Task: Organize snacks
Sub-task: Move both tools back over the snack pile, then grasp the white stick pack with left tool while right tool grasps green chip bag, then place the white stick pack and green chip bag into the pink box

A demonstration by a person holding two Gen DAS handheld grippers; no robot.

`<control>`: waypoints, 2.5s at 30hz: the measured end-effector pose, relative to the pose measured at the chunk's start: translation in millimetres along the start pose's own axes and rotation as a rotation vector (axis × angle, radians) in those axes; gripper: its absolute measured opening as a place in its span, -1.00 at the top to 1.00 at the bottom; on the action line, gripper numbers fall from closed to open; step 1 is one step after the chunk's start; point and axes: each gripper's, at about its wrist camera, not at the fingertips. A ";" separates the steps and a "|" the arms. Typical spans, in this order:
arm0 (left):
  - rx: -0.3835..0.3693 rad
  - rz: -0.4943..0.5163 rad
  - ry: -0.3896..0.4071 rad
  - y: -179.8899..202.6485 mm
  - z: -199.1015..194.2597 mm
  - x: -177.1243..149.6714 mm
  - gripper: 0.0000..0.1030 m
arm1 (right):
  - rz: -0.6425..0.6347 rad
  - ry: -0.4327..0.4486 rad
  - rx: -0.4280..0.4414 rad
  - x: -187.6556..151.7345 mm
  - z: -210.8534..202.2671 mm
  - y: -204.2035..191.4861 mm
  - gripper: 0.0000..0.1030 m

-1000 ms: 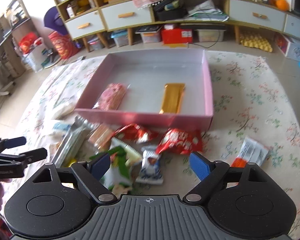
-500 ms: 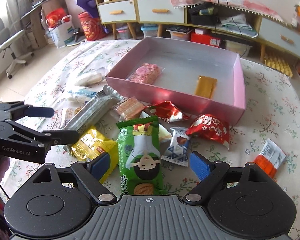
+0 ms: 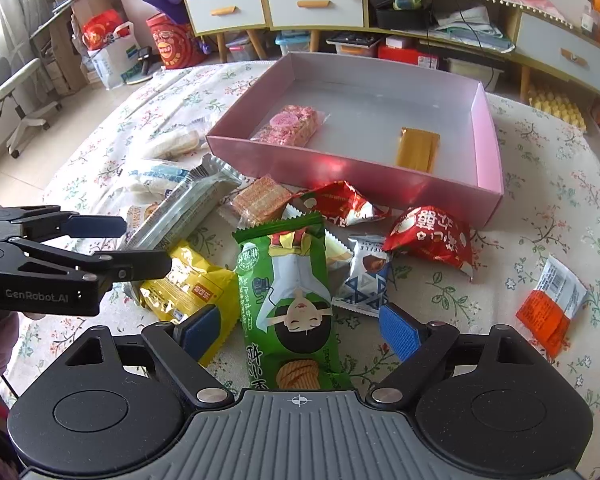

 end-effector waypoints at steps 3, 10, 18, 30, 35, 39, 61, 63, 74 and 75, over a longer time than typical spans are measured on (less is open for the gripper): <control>0.005 0.000 -0.007 1.0 3.6 1.3 -0.25 | 0.022 -0.024 0.003 -1.2 4.3 1.2 -0.72; 0.032 -0.041 -0.031 -2.8 14.0 5.4 0.06 | 0.035 -0.031 -0.006 -0.4 7.5 -2.7 -0.69; 0.047 -0.055 -0.034 -4.4 18.7 9.3 0.15 | 0.026 -0.028 -0.024 4.6 10.6 -10.0 -0.50; 0.069 -0.042 -0.047 -5.8 21.6 15.6 0.48 | 0.022 -0.048 -0.040 5.8 12.8 -6.9 0.14; 0.061 -0.051 -0.061 -7.8 19.8 17.3 0.49 | 0.024 -0.049 -0.041 6.7 10.2 -7.3 0.14; 0.045 -0.077 -0.075 -10.9 15.0 19.7 0.49 | 0.036 -0.042 -0.037 10.6 5.8 -5.9 0.14; -0.063 -0.213 -0.036 -12.9 -8.5 38.2 0.50 | 0.224 -0.035 -0.009 39.5 -4.9 23.6 0.14; -0.082 -0.235 -0.024 -12.6 -8.6 40.9 0.50 | 0.236 -0.023 -0.004 43.5 -6.2 24.1 0.14; -0.126 -0.294 0.057 -3.0 9.6 65.4 0.50 | 0.299 0.130 0.007 77.8 -16.6 41.1 0.14; -0.128 -0.303 0.063 -2.3 13.4 67.7 0.50 | 0.309 0.142 0.005 81.5 -16.0 44.9 0.14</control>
Point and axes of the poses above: each gripper's, at about its wrist camera, not at the fingertips, and z roughly the way its jaws point, y to its right, x to its top, and after that the axes turned 6 degrees about y, right-handed
